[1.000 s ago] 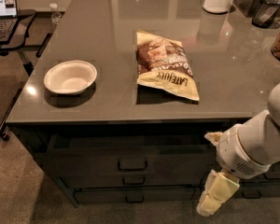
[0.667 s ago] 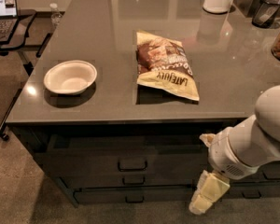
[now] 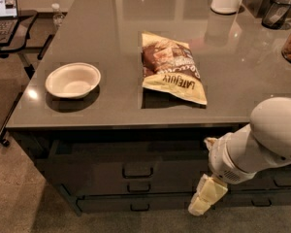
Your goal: Open top drawer
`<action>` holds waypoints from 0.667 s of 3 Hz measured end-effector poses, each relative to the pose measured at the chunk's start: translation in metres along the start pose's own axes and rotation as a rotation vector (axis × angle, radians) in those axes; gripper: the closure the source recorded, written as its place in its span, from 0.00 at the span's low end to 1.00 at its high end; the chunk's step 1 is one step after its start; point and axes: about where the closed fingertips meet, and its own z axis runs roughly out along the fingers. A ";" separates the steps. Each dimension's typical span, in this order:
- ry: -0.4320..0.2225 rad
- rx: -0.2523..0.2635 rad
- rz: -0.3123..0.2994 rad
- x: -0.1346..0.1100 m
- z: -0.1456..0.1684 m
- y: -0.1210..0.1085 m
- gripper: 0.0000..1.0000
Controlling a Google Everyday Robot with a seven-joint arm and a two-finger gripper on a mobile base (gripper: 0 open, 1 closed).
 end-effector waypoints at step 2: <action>0.015 0.000 0.020 0.004 0.020 -0.002 0.00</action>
Offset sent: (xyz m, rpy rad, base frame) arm 0.0061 0.0050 -0.0374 -0.0065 0.0364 -0.0286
